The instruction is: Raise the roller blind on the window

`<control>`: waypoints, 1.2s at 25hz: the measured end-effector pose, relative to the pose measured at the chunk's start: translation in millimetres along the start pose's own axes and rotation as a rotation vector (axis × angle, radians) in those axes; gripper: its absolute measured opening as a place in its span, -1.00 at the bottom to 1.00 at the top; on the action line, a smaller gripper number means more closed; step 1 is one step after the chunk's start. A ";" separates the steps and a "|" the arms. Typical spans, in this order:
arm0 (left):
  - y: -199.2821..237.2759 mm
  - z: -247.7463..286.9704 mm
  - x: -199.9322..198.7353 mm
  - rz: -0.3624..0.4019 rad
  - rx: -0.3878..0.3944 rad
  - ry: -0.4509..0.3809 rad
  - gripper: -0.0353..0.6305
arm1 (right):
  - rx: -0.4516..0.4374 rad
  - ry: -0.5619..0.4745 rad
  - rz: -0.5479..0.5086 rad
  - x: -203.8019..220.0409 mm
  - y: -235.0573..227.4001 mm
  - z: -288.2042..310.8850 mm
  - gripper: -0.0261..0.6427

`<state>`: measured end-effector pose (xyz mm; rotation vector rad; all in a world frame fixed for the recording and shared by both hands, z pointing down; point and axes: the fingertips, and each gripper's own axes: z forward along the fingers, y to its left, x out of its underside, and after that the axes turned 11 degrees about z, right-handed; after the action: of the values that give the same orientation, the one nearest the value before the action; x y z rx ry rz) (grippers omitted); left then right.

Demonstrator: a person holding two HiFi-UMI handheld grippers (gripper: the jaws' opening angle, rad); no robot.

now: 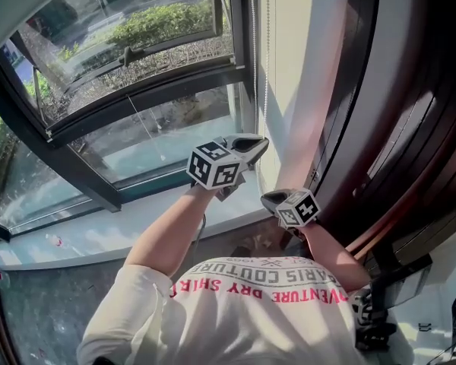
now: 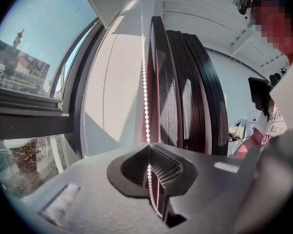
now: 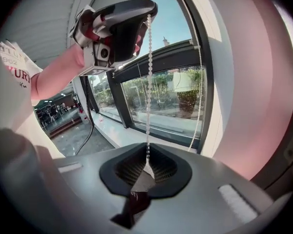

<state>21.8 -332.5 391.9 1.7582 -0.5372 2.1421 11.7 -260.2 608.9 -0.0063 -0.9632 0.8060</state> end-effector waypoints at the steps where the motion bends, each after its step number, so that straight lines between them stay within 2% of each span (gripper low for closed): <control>1: 0.3 -1.7 0.3 0.006 -0.006 -0.002 -0.88 | 0.005 -0.013 -0.011 -6.4 1.5 -4.5 -0.85; 4: 0.7 -4.4 0.7 0.025 -0.020 -0.007 -0.88 | -0.002 -0.113 -0.023 -46.6 7.0 -30.4 -0.76; 9: 0.3 -4.0 1.6 0.020 -0.019 -0.010 -0.88 | -0.030 -0.330 -0.097 -147.9 28.3 -102.1 -0.71; 13: -0.9 -3.2 0.8 0.024 -0.022 -0.009 -0.88 | -0.102 -0.533 -0.062 -224.9 49.2 -164.4 -0.65; 17: -4.0 -0.2 -0.4 0.028 -0.011 -0.006 -0.88 | -0.100 -0.656 -0.117 -288.8 61.1 -204.3 -0.59; 20: -11.6 3.5 3.0 0.037 0.000 0.000 -0.88 | -0.122 -0.710 -0.132 -320.8 68.5 -219.7 -0.56; 26: -19.4 7.4 -2.4 0.037 0.023 0.016 -0.88 | -0.159 -0.726 -0.149 -363.4 84.2 -220.7 -0.57; 28: -20.0 8.4 -3.4 0.037 0.030 0.025 -0.88 | -0.159 -0.743 -0.153 -373.2 87.1 -224.1 -0.68; 30: -21.2 8.7 -3.7 0.036 0.037 0.032 -0.88 | -0.137 -0.744 -0.167 -377.3 88.2 -226.3 -0.90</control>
<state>39.9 -318.1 391.5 1.7434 -0.5286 2.2142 6.8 -352.4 169.8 0.2693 -1.6952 0.5852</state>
